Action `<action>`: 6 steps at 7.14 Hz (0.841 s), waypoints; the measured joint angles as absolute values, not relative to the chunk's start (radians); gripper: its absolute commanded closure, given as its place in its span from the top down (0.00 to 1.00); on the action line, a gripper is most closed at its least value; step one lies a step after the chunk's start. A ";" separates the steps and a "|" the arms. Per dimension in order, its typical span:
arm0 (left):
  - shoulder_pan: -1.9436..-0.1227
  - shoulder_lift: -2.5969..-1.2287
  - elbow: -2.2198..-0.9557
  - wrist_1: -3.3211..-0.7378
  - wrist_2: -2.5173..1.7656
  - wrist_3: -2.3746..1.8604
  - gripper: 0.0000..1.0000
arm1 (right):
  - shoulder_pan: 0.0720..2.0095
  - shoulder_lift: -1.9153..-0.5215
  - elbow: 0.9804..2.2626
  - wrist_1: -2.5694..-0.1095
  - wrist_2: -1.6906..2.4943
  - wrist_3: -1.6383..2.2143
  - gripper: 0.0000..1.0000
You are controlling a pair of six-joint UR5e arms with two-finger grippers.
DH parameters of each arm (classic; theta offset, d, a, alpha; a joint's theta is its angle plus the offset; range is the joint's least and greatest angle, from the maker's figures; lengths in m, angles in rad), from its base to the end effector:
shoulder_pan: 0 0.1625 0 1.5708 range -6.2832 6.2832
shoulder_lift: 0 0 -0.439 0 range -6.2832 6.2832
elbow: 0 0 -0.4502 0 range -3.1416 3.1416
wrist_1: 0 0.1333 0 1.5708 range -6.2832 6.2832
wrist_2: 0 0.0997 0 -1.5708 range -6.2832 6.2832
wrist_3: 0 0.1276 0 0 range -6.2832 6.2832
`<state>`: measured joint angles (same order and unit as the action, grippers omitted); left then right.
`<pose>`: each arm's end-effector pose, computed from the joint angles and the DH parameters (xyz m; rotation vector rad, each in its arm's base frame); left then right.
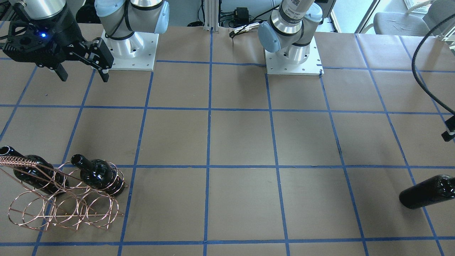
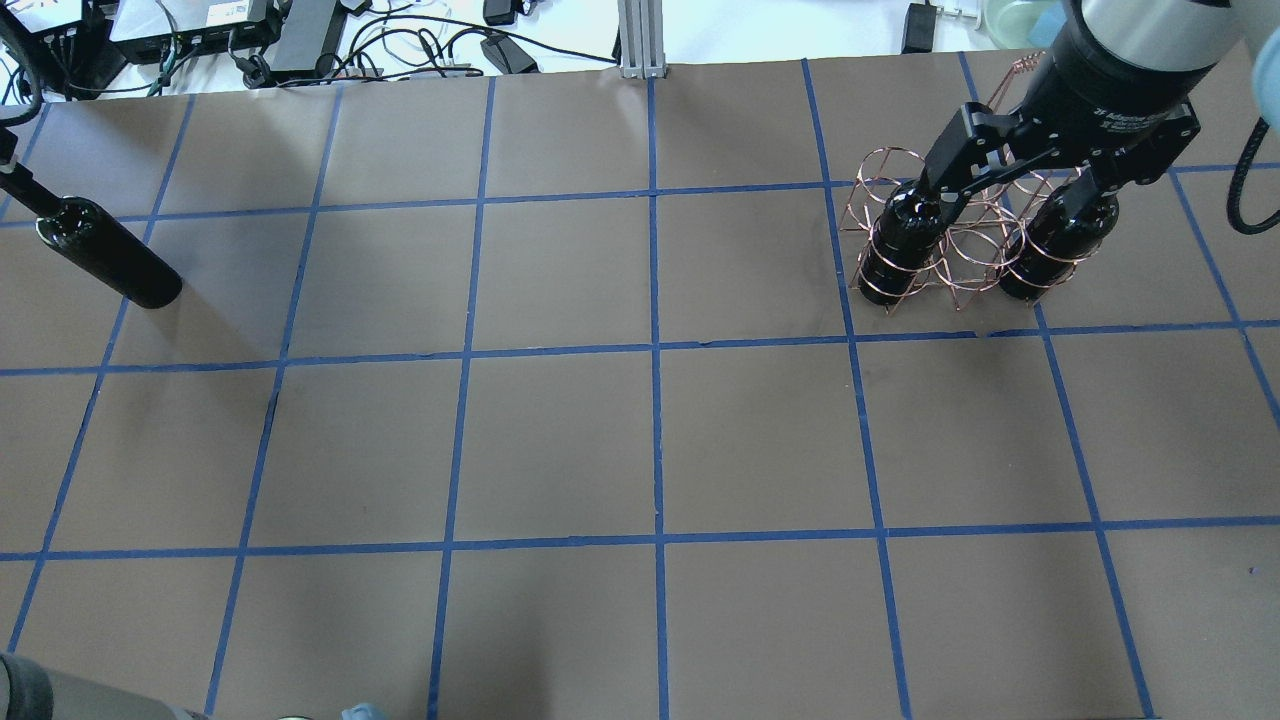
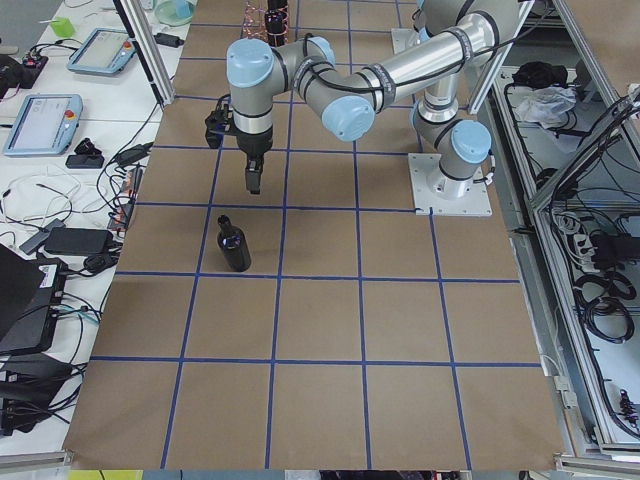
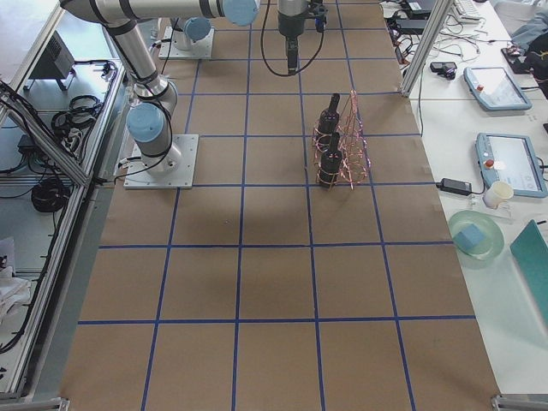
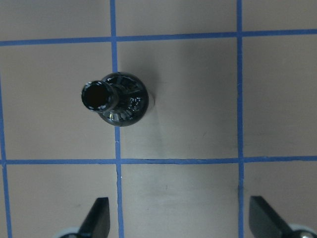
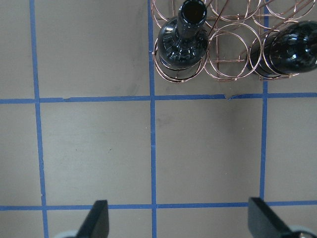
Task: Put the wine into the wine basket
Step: 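Lower the left gripper and close it on the bottle neck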
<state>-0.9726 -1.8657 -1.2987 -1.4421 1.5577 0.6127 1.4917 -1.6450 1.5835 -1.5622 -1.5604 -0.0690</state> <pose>0.2772 -0.6464 0.4559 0.0235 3.0886 -0.1461 0.0929 -0.5321 0.5058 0.0154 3.1340 -0.0839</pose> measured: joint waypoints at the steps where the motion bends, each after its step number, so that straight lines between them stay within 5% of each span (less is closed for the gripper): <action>1: -0.963 -1.912 -1.252 -1.441 1.556 0.622 1.00 | 1.491 -1.645 1.584 -1.561 -1.560 -0.069 1.00; 6: -0.938 -2.045 -1.205 -1.350 1.536 0.625 1.00 | 1.491 -1.648 1.587 -1.559 -1.560 -0.060 1.00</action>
